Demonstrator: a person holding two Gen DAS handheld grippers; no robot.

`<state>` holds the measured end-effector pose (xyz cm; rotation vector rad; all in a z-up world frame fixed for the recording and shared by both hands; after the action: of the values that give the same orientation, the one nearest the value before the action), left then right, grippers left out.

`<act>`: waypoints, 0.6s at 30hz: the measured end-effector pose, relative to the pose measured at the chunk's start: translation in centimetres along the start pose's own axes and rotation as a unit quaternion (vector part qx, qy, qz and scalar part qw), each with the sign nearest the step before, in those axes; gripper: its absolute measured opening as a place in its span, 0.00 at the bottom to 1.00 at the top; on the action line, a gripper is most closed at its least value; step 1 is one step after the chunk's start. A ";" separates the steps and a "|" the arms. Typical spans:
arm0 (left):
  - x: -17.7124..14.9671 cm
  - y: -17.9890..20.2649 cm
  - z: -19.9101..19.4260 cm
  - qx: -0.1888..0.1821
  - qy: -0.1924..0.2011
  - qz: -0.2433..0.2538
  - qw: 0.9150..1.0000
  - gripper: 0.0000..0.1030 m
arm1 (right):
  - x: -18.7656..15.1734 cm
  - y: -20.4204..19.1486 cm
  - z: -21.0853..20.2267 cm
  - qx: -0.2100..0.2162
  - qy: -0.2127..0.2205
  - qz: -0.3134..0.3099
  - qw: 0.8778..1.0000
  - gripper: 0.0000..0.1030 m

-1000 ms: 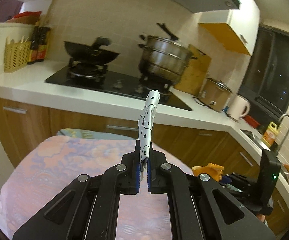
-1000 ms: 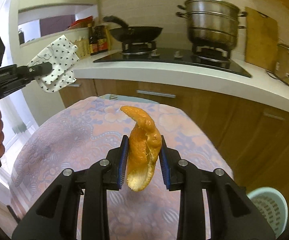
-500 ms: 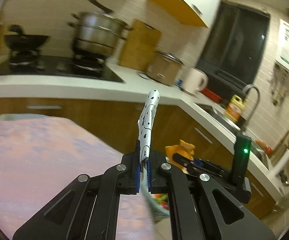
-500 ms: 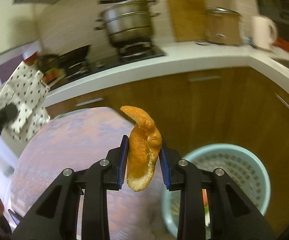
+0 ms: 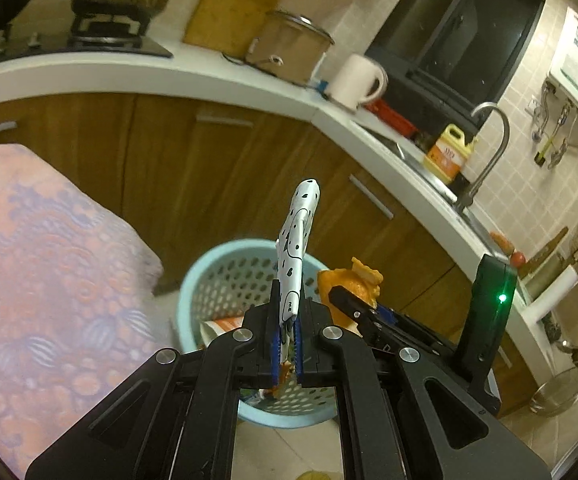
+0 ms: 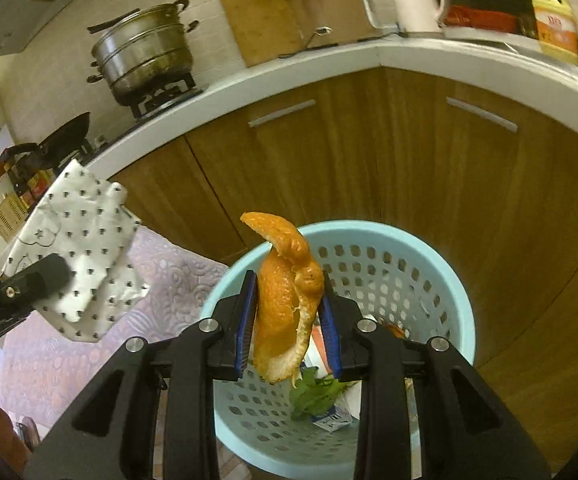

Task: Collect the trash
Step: 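Carry the wrapper and orange peel over the blue basket and open both grippers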

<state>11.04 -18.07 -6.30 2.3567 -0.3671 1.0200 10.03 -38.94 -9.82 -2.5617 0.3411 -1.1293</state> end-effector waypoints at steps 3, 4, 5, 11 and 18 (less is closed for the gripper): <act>-0.5 0.3 1.6 0.001 -0.013 0.005 1.000 0.03 | -0.2 0.9 0.5 -0.001 -0.010 0.015 1.000 0.29; -0.6 0.3 2.0 0.001 -0.016 0.007 1.000 0.04 | -0.3 1.3 0.5 -0.002 -0.010 0.018 1.000 0.30; -0.6 0.4 2.4 0.003 -0.020 0.009 1.000 0.06 | -0.3 1.5 0.5 -0.006 -0.010 0.022 1.000 0.31; -0.9 0.9 2.6 0.022 -0.016 0.028 0.999 0.53 | -0.2 2.1 0.3 -0.017 -0.006 0.031 0.999 0.49; -0.9 0.2 1.1 0.025 -0.011 0.026 0.999 0.57 | 0.4 0.7 -1.6 -0.019 0.014 0.023 0.999 0.49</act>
<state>10.99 -18.89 -7.54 2.4169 -0.4169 1.0378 9.02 -40.00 -8.75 -2.5582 0.4294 -1.1544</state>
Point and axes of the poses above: each gripper's, at about its wrist camera, not at the fingertips, and z roughly the way its jaws point, y to its right, x to its top, the point moved 1 cm from there along z, roughly the way its jaws point, and after that the axes turned 6 degrees about z, right-handed, at the moved point
